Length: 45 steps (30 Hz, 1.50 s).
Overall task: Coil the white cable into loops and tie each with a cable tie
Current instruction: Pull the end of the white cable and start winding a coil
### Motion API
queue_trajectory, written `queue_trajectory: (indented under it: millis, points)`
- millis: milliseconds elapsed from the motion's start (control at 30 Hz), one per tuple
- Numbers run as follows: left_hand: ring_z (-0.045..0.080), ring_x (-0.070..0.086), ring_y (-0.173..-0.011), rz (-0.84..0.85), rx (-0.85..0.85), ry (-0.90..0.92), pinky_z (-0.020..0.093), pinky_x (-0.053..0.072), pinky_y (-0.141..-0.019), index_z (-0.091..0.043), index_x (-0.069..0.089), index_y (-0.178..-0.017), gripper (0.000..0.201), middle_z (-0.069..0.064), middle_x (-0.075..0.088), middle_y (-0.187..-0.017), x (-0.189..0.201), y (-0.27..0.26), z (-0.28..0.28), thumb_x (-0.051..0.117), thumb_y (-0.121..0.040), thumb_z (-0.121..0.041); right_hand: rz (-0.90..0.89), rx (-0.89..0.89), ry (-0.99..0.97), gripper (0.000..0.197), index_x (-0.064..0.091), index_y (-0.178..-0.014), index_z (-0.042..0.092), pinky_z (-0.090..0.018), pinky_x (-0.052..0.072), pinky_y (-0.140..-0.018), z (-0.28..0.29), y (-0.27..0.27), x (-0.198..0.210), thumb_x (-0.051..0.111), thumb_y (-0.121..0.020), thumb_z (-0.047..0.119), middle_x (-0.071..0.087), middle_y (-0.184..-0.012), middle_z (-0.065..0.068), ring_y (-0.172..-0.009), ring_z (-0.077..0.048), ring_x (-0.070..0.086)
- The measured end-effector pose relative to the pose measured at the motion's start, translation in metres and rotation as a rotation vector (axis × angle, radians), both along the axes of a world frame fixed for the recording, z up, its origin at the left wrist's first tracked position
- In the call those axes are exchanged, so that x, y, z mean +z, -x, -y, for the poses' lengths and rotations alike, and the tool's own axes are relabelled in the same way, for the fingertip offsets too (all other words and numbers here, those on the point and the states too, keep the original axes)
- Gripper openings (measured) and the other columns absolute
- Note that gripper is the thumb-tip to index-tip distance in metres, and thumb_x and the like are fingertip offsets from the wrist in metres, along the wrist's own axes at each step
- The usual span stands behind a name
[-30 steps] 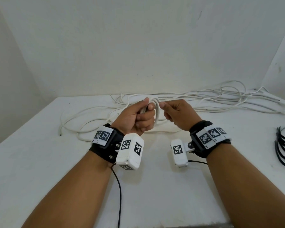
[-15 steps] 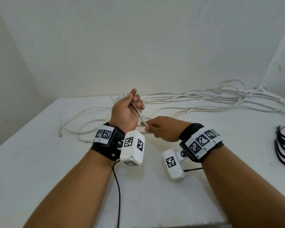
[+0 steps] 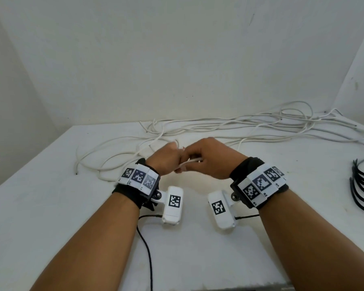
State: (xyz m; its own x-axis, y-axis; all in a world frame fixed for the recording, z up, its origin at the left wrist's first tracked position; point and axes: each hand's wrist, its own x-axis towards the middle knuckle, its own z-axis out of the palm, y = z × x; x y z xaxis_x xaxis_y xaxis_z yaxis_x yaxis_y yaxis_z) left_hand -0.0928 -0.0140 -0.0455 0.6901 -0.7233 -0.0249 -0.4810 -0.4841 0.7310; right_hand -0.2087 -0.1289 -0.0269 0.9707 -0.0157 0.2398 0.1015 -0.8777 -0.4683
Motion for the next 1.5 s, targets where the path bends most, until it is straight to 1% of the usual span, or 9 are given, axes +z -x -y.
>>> queue_trajectory:
  millis: [100, 233, 467, 767, 967, 1067, 1133, 1267, 1500]
  points:
    - [0.017, 0.042, -0.047, -0.16, -0.132, 0.058, 0.025, 0.032, -0.05, -0.008, 0.051, -0.078, 0.021, 0.007, 0.049, -0.06, 0.005, 0.009, -0.003, 0.039, -0.094, -0.013, 0.134, -0.035, -0.151, 0.007, 0.073, -0.08, 0.019, -0.015, 0.042, -0.057, 0.011, 0.001, 0.002, 0.08, -0.078, 0.021, 0.065, -0.065, 0.009, -0.058, -0.002, 0.055]
    - [0.016, 0.028, -0.044, -0.412, -0.2, 0.205, 0.026, 0.026, -0.047, -0.009, 0.052, -0.081, 0.055, 0.001, 0.034, -0.054, 0.007, 0.013, -0.003, 0.024, -0.103, -0.051, 0.223, -0.065, -0.316, 0.01, 0.071, -0.08, 0.014, -0.019, 0.05, -0.067, 0.026, 0.005, 0.003, 0.081, -0.078, 0.016, 0.073, -0.073, 0.001, -0.069, -0.009, 0.067]
    - [0.013, 0.015, -0.049, -0.465, -0.343, 0.351, 0.02, 0.019, -0.042, -0.011, 0.041, -0.069, 0.041, -0.003, 0.023, -0.053, 0.005, 0.012, -0.006, 0.049, -0.097, -0.039, 0.397, -0.127, -0.462, 0.006, 0.077, -0.081, 0.017, -0.034, 0.051, -0.065, 0.044, 0.006, 0.001, 0.081, -0.079, 0.019, 0.074, -0.077, 0.002, -0.069, -0.024, 0.065]
    - [0.011, 0.026, -0.028, -0.691, -0.253, 0.638, 0.023, 0.02, -0.041, -0.018, 0.034, -0.064, 0.042, -0.008, 0.022, -0.044, 0.007, 0.013, -0.004, 0.04, -0.097, -0.042, 0.475, -0.194, -0.51, 0.001, 0.078, -0.084, 0.016, -0.018, 0.05, -0.063, 0.035, -0.007, -0.011, 0.078, -0.083, 0.015, 0.073, -0.07, 0.01, -0.063, -0.002, 0.065]
    - [0.012, 0.028, -0.026, -0.817, -0.139, 0.84, 0.02, 0.023, -0.039, -0.019, 0.03, -0.063, 0.045, -0.007, 0.021, -0.04, 0.008, 0.012, 0.0, 0.035, -0.101, -0.041, 0.429, -0.207, -0.484, 0.017, 0.078, -0.103, 0.02, -0.037, 0.06, -0.075, 0.019, -0.015, -0.017, 0.071, -0.089, 0.028, 0.077, -0.091, 0.006, -0.074, -0.006, 0.071]
    - [0.011, 0.025, -0.026, -0.857, -0.155, 0.907, 0.022, 0.025, -0.041, -0.019, 0.03, -0.062, 0.045, -0.007, 0.021, -0.038, 0.01, 0.012, 0.0, 0.035, -0.101, -0.042, 0.398, -0.192, -0.451, 0.021, 0.076, -0.11, 0.02, -0.021, 0.056, -0.08, 0.012, -0.017, -0.017, 0.07, -0.09, 0.023, 0.075, -0.095, 0.018, -0.079, 0.007, 0.067]
    - [0.011, 0.025, -0.026, -0.886, -0.183, 0.935, 0.022, 0.028, -0.041, -0.019, 0.031, -0.061, 0.045, -0.007, 0.021, -0.037, 0.012, 0.013, 0.0, 0.037, -0.099, -0.042, 0.386, -0.192, -0.314, 0.014, 0.076, -0.094, 0.024, -0.009, 0.047, -0.07, 0.009, -0.017, -0.016, 0.062, -0.095, 0.022, 0.066, -0.069, 0.03, -0.069, 0.01, 0.063]
    - [0.011, 0.029, -0.028, -0.892, -0.23, 0.923, 0.024, 0.029, -0.046, -0.02, 0.034, -0.057, 0.044, -0.007, 0.022, -0.036, 0.01, 0.014, 0.001, 0.041, -0.094, -0.044, 0.257, -0.161, -0.296, 0.026, 0.07, -0.082, 0.02, -0.04, 0.06, -0.065, 0.011, -0.018, -0.014, 0.051, -0.1, 0.023, 0.07, -0.07, 0.001, -0.066, -0.02, 0.068]
    - [0.022, 0.068, -0.056, -0.869, -0.239, 0.921, 0.029, 0.056, -0.067, -0.02, 0.04, -0.046, 0.053, -0.004, 0.012, -0.038, 0.012, 0.017, 0.001, 0.04, -0.094, -0.043, 0.309, -0.147, -0.288, 0.03, 0.068, -0.068, 0.014, -0.034, 0.045, -0.06, 0.016, -0.012, -0.01, 0.059, -0.096, 0.02, 0.059, -0.061, -0.011, -0.058, -0.016, 0.048]
